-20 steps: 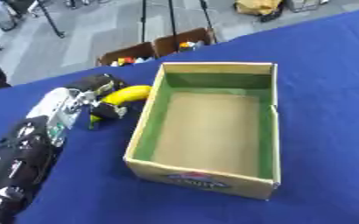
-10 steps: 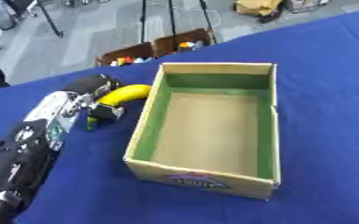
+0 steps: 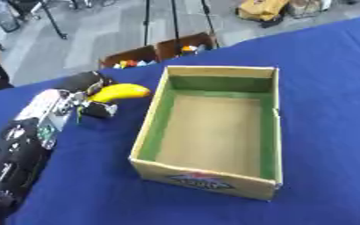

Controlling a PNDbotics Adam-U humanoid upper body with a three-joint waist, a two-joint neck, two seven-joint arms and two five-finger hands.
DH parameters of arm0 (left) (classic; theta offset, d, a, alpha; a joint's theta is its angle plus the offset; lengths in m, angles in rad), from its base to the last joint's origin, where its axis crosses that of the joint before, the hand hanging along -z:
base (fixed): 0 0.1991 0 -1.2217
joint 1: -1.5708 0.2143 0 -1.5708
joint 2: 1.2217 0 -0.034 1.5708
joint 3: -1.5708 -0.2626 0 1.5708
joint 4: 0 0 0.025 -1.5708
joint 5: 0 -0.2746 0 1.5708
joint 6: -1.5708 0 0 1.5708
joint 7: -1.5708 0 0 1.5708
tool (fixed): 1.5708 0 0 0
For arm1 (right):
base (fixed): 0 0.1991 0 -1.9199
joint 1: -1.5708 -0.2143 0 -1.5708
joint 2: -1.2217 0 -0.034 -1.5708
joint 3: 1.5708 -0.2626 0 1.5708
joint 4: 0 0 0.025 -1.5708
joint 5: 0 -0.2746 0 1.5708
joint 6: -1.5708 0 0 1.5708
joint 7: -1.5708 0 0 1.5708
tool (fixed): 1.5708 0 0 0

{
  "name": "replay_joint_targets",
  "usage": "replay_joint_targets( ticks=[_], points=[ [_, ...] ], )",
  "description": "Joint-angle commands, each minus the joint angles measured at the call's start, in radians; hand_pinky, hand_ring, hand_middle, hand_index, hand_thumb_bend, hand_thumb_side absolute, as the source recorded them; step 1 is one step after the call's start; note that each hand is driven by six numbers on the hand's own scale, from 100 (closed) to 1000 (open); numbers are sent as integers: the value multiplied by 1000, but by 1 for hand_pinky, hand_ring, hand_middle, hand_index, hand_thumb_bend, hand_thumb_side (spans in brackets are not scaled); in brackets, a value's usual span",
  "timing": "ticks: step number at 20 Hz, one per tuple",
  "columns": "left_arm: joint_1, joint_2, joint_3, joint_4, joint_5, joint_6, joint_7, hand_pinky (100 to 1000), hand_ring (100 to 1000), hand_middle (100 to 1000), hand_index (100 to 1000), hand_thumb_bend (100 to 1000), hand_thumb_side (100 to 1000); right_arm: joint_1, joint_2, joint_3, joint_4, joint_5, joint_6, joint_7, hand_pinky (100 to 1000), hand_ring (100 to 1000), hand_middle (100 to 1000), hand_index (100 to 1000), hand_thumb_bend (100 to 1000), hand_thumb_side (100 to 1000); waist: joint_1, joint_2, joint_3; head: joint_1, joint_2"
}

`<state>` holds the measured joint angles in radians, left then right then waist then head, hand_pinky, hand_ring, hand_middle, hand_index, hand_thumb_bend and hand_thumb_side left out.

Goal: Pick up objects on the table and place them in the box.

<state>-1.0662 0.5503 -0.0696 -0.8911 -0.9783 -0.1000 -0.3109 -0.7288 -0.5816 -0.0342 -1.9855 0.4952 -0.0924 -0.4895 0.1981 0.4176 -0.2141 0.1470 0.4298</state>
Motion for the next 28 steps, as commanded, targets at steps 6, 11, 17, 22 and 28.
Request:
replay_joint_targets(
  ticks=[6, 11, 17, 22, 28],
  points=[
    [-14, 57, -1, -40, 29, -2, -11, 272, 482, 610, 724, 100, 365, 8, -2, -16, -15, -1, -3, -8, 738, 860, 779, 912, 100, 1000, -21, -61, 18, -18, 24],
    [-21, 69, -13, -70, 43, -7, -27, 260, 469, 599, 714, 100, 369, 21, 4, -19, -15, 2, -3, -11, 737, 860, 781, 912, 100, 1000, -28, -84, 34, -34, 36],
    [-40, 77, -44, -141, 74, -24, -49, 249, 456, 592, 709, 100, 361, 37, 11, -24, -15, 8, -2, -13, 735, 860, 784, 912, 100, 1000, -42, -116, 52, -55, 59],
    [-51, 77, -79, -217, 110, -21, -85, 243, 450, 588, 707, 100, 358, 43, 20, -25, -15, 12, -3, -13, 733, 859, 786, 912, 100, 1000, -50, -139, 60, -73, 72],
    [-49, 59, -111, -279, 177, -4, -107, 216, 429, 574, 705, 100, 358, 44, 32, -24, -15, 14, -6, -12, 732, 859, 788, 913, 100, 1000, -55, -159, 58, -89, 81]
  ],
)
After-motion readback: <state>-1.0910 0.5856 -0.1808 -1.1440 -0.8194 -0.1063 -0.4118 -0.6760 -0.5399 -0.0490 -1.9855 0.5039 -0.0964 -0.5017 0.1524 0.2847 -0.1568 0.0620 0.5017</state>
